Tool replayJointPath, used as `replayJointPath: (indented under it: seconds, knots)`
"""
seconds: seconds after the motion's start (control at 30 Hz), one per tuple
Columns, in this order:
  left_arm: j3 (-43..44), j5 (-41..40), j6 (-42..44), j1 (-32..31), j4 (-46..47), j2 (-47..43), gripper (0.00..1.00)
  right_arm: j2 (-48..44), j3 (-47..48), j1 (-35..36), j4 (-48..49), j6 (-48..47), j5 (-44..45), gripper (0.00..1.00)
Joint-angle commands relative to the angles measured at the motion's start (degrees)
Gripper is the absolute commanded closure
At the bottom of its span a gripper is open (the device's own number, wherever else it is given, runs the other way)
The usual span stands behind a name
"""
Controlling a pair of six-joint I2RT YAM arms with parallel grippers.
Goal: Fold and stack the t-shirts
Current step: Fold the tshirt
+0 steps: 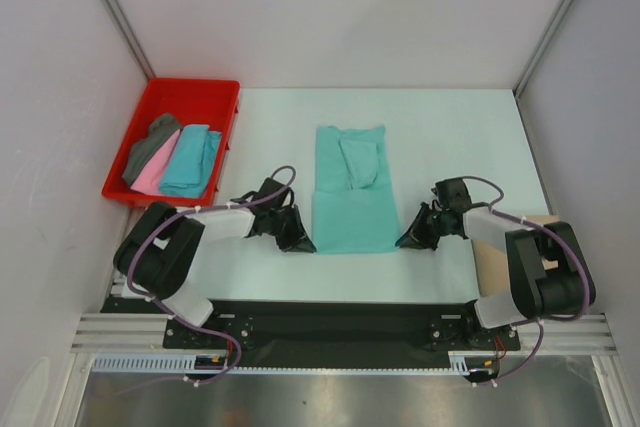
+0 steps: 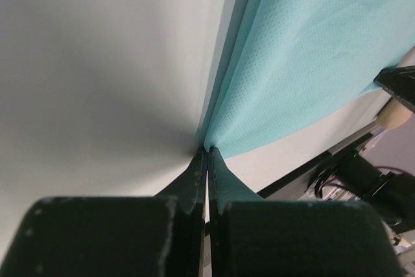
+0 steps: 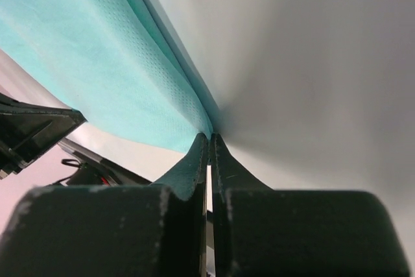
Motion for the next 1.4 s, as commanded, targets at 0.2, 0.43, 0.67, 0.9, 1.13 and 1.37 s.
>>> replayJointPath:
  seconds: [0.2,0.43,0.67,0.9,1.13,1.37]
  knots:
    - [-6.57,-4.17,-4.5,-6.39,-5.58,-7.1,1.0,-12.42,-5.67,0.68,-9.38,-1.29,3.26,1.0]
    - [7.3,-5.75,0.58,-5.78,-14.53,-3.86,1.0,-8.12,2.49,0.69,-10.61,-3.31,3.17,1.0]
    - [21.8,-4.61,3.23,0.46,-19.91,3.61,1.0,5.15,19.6,0.6,-12.28,-5.51,0.89,1.0]
    - [29.01,-1.98,3.76,5.47,-20.35,8.54,1.0,14.2,32.7,-0.1,-14.04,-6.74,-0.35,1.0]
    - [37.81,-0.13,5.43,8.64,-19.91,15.74,1.0,24.84,44.32,-2.12,-15.45,-8.15,-2.1,1.0]
    - [50.19,-1.18,8.15,11.27,-20.88,21.81,1.0,32.75,57.75,-3.62,-15.1,-7.71,-5.52,1.0]
